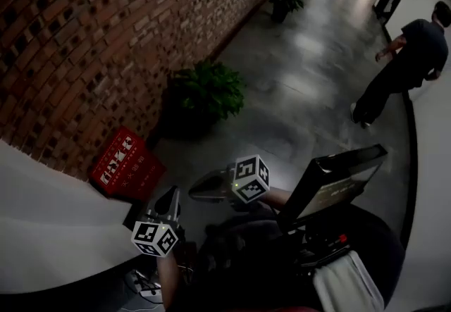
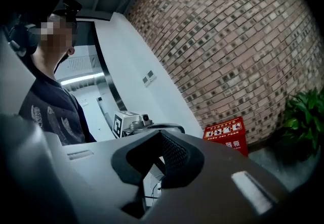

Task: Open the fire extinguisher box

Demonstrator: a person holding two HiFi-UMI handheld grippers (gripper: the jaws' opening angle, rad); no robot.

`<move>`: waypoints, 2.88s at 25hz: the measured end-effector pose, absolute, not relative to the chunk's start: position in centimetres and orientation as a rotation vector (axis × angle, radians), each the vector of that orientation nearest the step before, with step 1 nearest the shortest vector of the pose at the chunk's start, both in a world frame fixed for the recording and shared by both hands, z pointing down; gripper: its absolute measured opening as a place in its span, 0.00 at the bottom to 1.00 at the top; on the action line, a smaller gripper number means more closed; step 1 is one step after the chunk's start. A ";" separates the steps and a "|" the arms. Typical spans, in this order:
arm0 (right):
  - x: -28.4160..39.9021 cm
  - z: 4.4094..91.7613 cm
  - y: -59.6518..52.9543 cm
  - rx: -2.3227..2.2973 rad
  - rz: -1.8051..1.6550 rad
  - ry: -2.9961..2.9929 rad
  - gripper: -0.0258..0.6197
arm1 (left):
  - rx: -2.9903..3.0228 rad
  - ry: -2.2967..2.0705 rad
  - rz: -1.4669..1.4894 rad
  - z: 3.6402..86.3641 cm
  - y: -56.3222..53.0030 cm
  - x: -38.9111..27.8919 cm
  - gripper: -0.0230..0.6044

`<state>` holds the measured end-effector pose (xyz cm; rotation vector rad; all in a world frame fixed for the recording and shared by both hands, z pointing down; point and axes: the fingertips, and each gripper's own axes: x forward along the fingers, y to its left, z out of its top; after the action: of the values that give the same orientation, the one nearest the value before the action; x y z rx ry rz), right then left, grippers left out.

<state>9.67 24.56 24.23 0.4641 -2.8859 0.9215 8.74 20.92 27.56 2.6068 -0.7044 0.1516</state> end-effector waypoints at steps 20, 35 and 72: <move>8.0 23.7 23.9 0.558 0.856 -2.923 0.04 | 2.630 -0.766 -0.053 26.0 19.4 5.2 0.04; 2.9 24.2 14.3 -0.273 0.981 -2.939 0.04 | 2.256 -1.407 0.023 25.8 13.1 -2.4 0.04; -0.8 25.7 -0.7 0.000 0.988 -2.867 0.04 | 2.408 -1.210 0.064 26.6 -1.8 -5.3 0.04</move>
<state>-0.76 -0.71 25.71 -0.0002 -2.8673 0.9882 -5.29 -1.81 26.65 2.4080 -1.2096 0.0640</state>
